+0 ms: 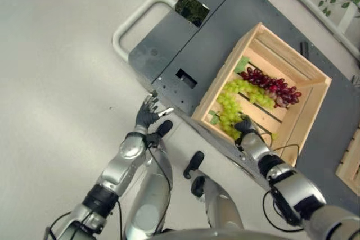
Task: Pick up the fruits from the basket on one side to the basket on the other side
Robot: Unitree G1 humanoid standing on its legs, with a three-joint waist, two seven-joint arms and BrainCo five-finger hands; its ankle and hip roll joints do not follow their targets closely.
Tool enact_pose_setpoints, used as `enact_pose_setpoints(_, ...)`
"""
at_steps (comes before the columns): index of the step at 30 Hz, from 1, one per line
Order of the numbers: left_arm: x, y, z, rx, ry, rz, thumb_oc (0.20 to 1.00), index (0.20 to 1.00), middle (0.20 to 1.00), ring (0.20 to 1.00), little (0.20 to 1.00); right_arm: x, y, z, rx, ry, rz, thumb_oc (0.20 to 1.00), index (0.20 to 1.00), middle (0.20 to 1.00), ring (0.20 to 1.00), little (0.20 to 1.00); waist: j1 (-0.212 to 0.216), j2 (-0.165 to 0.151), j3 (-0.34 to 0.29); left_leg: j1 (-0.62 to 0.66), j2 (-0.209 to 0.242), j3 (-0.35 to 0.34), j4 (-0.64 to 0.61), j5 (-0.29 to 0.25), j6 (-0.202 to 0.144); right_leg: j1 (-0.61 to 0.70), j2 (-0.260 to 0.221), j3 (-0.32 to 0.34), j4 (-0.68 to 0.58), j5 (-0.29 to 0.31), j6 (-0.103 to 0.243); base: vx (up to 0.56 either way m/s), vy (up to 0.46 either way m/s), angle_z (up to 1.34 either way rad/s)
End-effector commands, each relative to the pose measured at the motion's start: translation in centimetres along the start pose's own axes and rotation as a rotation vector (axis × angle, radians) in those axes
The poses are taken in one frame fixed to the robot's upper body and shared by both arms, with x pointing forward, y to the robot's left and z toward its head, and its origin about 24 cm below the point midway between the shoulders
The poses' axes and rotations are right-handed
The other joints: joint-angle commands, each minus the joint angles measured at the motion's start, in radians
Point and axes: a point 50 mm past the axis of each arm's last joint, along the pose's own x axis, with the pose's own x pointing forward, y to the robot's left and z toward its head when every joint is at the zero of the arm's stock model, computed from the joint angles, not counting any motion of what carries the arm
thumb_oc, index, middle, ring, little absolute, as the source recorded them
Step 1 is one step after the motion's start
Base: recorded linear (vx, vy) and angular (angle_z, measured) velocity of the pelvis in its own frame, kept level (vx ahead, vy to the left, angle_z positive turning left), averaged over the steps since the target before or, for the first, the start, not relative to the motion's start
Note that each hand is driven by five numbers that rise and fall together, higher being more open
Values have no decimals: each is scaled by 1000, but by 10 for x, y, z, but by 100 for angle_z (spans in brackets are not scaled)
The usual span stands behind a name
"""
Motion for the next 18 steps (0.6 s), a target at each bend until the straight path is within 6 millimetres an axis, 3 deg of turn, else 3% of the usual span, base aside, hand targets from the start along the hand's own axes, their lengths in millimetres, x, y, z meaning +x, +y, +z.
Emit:
enact_pose_setpoints(1,1,-41,30,-133,-144,-117,1000,1000,1000,1000,1000,-47,85,-21,155,182,195,200,200,200,200,200,41,152,62,3,-16,5,-106,86,88,-77,-38,1,-10,90,34,2,30,-20)
enact_pose_setpoints(11,0,-23,29,-152,-160,-42,1000,1000,1000,1000,1000,-48,82,-18,595,200,200,200,200,200,200,200,-7,121,62,31,-4,53,-117,78,94,-79,-40,33,-3,96,36,-10,37,-9)
enact_pose_setpoints(12,0,-13,30,-142,-171,-4,1000,1000,1000,1000,1000,-51,78,-7,711,129,223,200,200,200,200,200,-26,102,62,33,2,63,-116,78,92,-85,-38,41,0,98,35,-14,28,-15)
enact_pose_setpoints(13,0,-12,30,-142,-170,-3,1000,1000,1000,1000,1000,-51,79,-8,710,130,224,200,200,200,200,200,-26,101,62,34,2,64,-116,78,92,-85,-38,42,1,98,35,-26,30,-13)
enact_pose_setpoints(14,-2,2,33,-122,-183,49,1000,1000,1000,1000,1000,-61,68,15,837,-35,284,200,200,200,200,200,-48,64,62,32,13,76,-117,79,89,-91,-33,52,-2,102,35,-13,1,-5)
enact_pose_setpoints(15,-3,2,32,-123,-181,50,1000,1000,1000,1000,1000,-62,68,14,835,-33,286,200,200,200,200,200,-49,63,62,34,13,78,-117,79,89,-90,-33,54,-1,101,35,-11,-17,-12)
enact_pose_setpoints(17,-6,14,31,-98,-172,81,1000,1000,1000,1000,1000,-74,50,21,1008,-141,353,200,200,200,200,200,-70,22,62,38,21,84,-118,79,85,-87,-29,58,-6,105,37,8,-58,-29)
enact_pose_setpoints(18,-6,14,31,-98,-172,82,1000,1000,1000,1000,1000,-74,50,21,1007,-140,353,200,200,200,200,200,-70,23,62,39,20,84,-118,79,85,-86,-29,59,-7,104,37,6,-81,-24)
